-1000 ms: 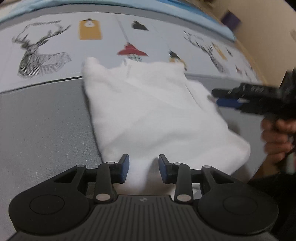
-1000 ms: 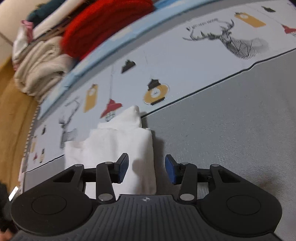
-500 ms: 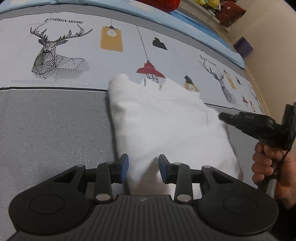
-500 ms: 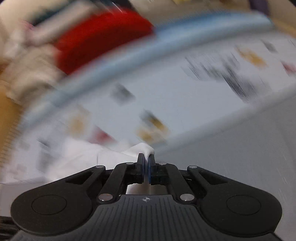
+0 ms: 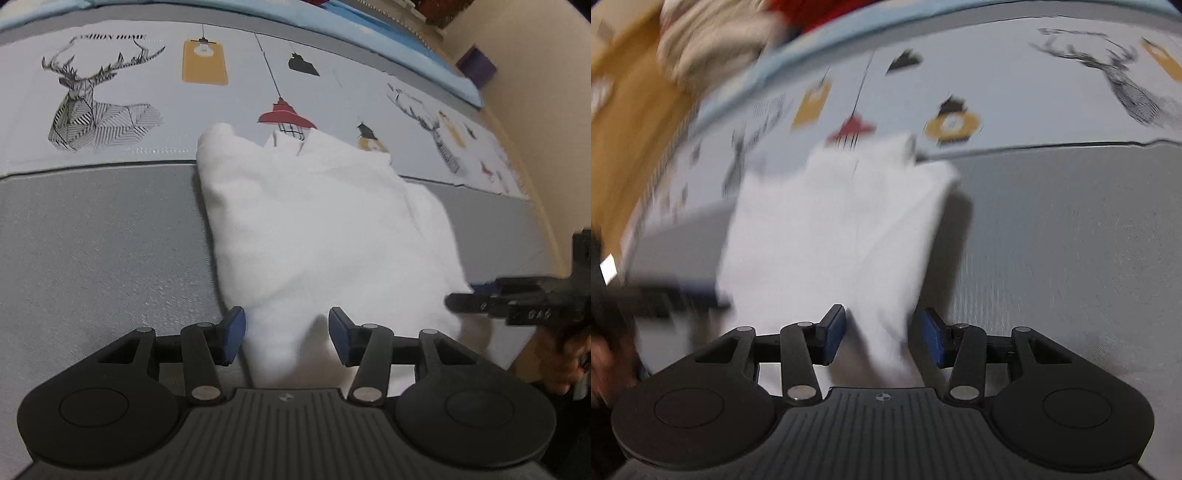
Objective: Fold small clothes
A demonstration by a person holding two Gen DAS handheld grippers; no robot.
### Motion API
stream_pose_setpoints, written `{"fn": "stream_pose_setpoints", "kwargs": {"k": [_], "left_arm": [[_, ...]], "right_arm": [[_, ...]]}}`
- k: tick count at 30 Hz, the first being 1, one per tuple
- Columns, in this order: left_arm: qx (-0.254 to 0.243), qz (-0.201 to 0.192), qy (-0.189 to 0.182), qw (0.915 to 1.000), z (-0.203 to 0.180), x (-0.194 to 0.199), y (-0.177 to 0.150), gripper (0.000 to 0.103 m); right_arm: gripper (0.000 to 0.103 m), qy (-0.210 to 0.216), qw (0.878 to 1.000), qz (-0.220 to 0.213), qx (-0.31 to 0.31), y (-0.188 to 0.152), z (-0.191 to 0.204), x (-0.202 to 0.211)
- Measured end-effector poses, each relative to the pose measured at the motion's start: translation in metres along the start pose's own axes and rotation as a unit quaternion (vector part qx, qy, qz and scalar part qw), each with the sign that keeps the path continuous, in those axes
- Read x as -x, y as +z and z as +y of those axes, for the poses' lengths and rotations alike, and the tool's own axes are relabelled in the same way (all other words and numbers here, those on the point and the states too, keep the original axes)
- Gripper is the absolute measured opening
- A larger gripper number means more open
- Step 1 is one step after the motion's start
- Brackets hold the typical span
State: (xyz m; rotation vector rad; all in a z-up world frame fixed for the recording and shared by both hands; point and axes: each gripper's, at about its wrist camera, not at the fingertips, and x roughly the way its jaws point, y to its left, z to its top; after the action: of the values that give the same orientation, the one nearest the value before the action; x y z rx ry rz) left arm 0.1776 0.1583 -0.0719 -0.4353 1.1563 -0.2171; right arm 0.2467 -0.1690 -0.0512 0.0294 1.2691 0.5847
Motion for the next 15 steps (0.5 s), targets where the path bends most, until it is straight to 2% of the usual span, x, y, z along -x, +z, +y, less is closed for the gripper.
{"fn": "stream_pose_setpoints", "kwargs": {"k": [1,3,6,9,11,13,15], "left_arm": [[-0.001,0.005,0.002,1.0,0.0,-0.003,-0.001,0.056],[-0.014,0.02,0.014,0.9996,-0.003,-0.009,-0.004,0.057],[-0.024,0.04,0.025,0.9986,-0.002,-0.017,-0.006,0.068],[-0.019,0.041,0.025,0.9986,0.001,-0.015,-0.004,0.069],[-0.002,0.024,0.029,0.9993,0.007,-0.012,0.002,0.068],[0.042,-0.007,0.024,0.9988,0.018,-0.007,0.009,0.067],[0.096,-0.022,0.001,0.9952,0.031,-0.007,0.014,0.067]], "right_arm": [[0.033,0.006,1.0,0.002,0.0,-0.004,0.001,0.003],[0.016,0.03,1.0,-0.002,-0.006,-0.008,-0.004,0.011],[0.012,0.031,1.0,0.003,-0.001,-0.013,-0.013,0.014],[0.012,0.0,1.0,0.028,-0.005,-0.012,-0.019,0.005],[0.014,0.003,1.0,0.007,-0.013,-0.008,-0.018,0.012],[0.035,0.001,0.999,-0.03,-0.026,-0.001,-0.018,0.021],[0.051,0.003,0.997,-0.069,-0.045,0.006,-0.019,0.027]]}}
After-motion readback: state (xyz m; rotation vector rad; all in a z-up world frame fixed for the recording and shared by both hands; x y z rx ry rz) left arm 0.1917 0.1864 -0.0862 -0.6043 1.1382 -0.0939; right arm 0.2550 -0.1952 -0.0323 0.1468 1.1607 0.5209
